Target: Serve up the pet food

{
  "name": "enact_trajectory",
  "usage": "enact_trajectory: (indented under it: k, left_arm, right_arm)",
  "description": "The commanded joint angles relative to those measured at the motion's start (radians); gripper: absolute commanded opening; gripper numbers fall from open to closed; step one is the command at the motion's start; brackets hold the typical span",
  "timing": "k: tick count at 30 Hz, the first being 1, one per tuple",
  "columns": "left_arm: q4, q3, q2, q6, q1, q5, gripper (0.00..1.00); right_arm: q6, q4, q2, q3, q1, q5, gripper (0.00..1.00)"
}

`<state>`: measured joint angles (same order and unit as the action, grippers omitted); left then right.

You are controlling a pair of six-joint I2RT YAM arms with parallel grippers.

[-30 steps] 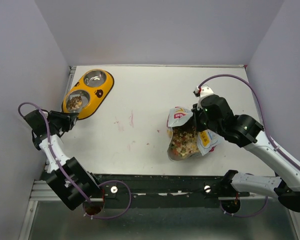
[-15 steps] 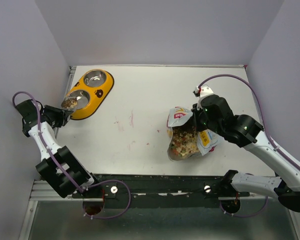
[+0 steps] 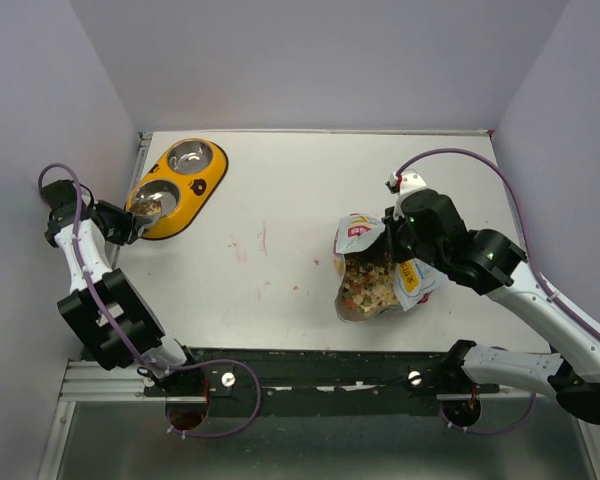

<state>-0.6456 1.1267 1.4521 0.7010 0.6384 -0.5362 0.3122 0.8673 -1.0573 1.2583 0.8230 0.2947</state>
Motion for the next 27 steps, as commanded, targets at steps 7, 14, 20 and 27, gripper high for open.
enact_trajectory:
  k: [7,14,20,27]
  left_arm:
    - [-0.195,0.258,0.131,-0.061,-0.062,0.142,0.00]
    - [-0.354,0.424,0.234,-0.106,-0.124,0.229,0.00]
    - [-0.429,0.528,0.278,-0.115,-0.164,0.320,0.00]
    - [-0.560,0.714,0.364,-0.184,-0.244,0.495,0.00]
  right_arm:
    - [0.005,-0.146,0.025,0.016,0.004,0.035,0.01]
    - [0.013,-0.151,0.025,0.016,0.001,0.044,0.01]
    - [0.011,-0.148,0.033,0.016,0.001,0.057,0.01]
    - [0.011,-0.146,0.031,0.018,0.002,0.057,0.01]
